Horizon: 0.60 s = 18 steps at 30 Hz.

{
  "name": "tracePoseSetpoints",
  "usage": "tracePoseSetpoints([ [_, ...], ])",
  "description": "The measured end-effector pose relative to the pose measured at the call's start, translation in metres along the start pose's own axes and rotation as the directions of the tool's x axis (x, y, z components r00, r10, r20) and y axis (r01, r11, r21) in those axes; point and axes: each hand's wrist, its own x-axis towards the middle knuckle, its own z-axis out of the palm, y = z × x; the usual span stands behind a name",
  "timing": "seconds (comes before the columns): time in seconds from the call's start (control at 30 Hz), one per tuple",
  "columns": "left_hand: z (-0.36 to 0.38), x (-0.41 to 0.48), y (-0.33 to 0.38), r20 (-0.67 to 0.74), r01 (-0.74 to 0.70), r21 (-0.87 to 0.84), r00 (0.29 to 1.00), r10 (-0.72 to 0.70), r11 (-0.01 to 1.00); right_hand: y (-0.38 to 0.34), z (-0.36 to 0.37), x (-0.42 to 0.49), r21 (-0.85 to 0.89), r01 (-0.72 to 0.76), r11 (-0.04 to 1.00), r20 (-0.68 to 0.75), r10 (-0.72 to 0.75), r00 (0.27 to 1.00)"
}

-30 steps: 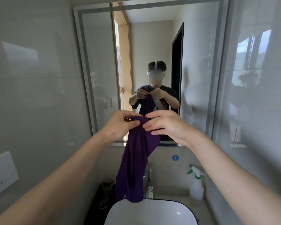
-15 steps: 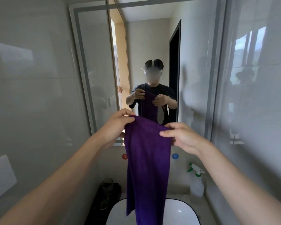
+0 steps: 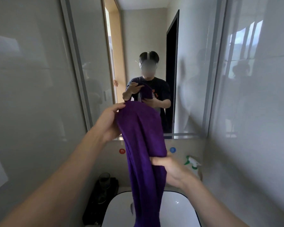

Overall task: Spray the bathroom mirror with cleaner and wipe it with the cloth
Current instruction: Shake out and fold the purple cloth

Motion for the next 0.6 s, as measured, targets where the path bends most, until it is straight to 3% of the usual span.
tracePoseSetpoints([
  [0.1,-0.024,0.004,-0.033,-0.137,0.045,-0.068,0.989,-0.054,0.997,0.001,0.018,-0.001,0.004,0.086,0.996,-0.009,-0.086,0.996],
  [0.17,-0.041,0.001,-0.06,-0.152,0.104,-0.099,0.981,-0.118,0.99,-0.004,0.029,0.004,-0.039,0.122,0.992,-0.043,-0.124,0.991],
  [0.3,-0.064,-0.015,-0.113,0.007,0.291,0.015,0.957,-0.291,0.957,-0.01,0.038,0.015,-0.2,0.137,0.97,-0.139,-0.166,0.976],
  [0.4,-0.074,-0.021,-0.128,0.077,0.352,0.025,0.932,-0.353,0.936,-0.011,0.038,0.022,-0.334,0.095,0.938,-0.197,-0.169,0.966],
  [0.5,-0.081,-0.022,-0.123,0.129,0.335,-0.031,0.936,-0.329,0.942,-0.001,0.039,0.031,-0.458,0.027,0.889,-0.281,-0.174,0.944],
  [0.6,-0.082,-0.023,-0.113,0.101,0.222,0.083,0.968,-0.23,0.972,0.013,0.04,0.038,-0.491,-0.011,0.871,-0.342,-0.181,0.922],
])
